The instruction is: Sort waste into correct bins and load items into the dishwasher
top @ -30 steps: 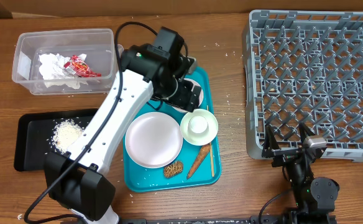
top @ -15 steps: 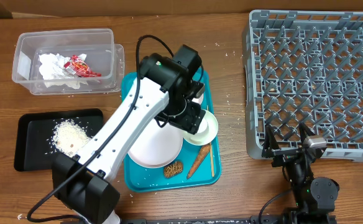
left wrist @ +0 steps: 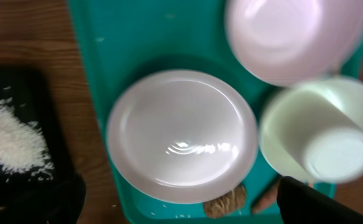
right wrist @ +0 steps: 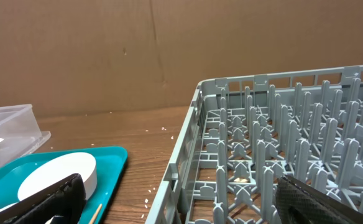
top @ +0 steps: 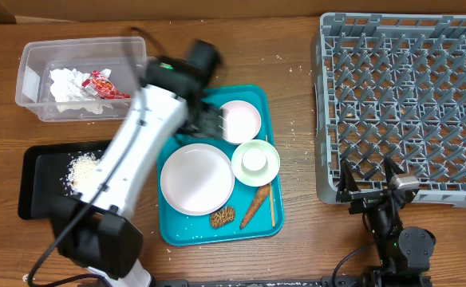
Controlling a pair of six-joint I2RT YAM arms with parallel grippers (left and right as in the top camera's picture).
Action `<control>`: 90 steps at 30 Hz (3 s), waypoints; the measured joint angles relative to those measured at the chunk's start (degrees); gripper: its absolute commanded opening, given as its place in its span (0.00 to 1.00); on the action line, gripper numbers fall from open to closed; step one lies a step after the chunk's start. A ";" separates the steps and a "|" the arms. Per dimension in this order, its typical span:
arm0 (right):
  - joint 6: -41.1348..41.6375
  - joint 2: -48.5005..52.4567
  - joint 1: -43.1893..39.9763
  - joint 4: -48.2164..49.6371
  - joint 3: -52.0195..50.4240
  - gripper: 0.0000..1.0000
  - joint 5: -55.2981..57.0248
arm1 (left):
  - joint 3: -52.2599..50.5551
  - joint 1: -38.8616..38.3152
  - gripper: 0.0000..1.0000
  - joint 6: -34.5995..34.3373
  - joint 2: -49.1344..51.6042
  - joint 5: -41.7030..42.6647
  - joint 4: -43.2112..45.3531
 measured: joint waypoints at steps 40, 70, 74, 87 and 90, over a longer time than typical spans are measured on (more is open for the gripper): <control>26.40 0.04 0.00 27.06 0.00 1.00 -31.32 | 0.00 22.95 1.00 -7.78 0.00 -3.10 1.33; 12.52 54.64 8.76 -27.78 56.11 1.00 -34.86 | 0.00 22.95 1.00 -7.87 0.00 -3.10 1.46; 6.97 66.42 19.63 -42.88 67.19 1.00 -21.75 | 0.00 22.95 1.00 -7.87 0.00 -3.10 1.46; 3.21 94.29 38.58 -49.11 76.41 1.00 4.50 | 0.00 22.95 1.00 -7.87 0.00 -3.10 1.46; 3.13 95.97 38.51 -49.11 76.41 1.00 2.19 | 0.00 22.95 1.00 -7.87 0.00 -3.10 1.46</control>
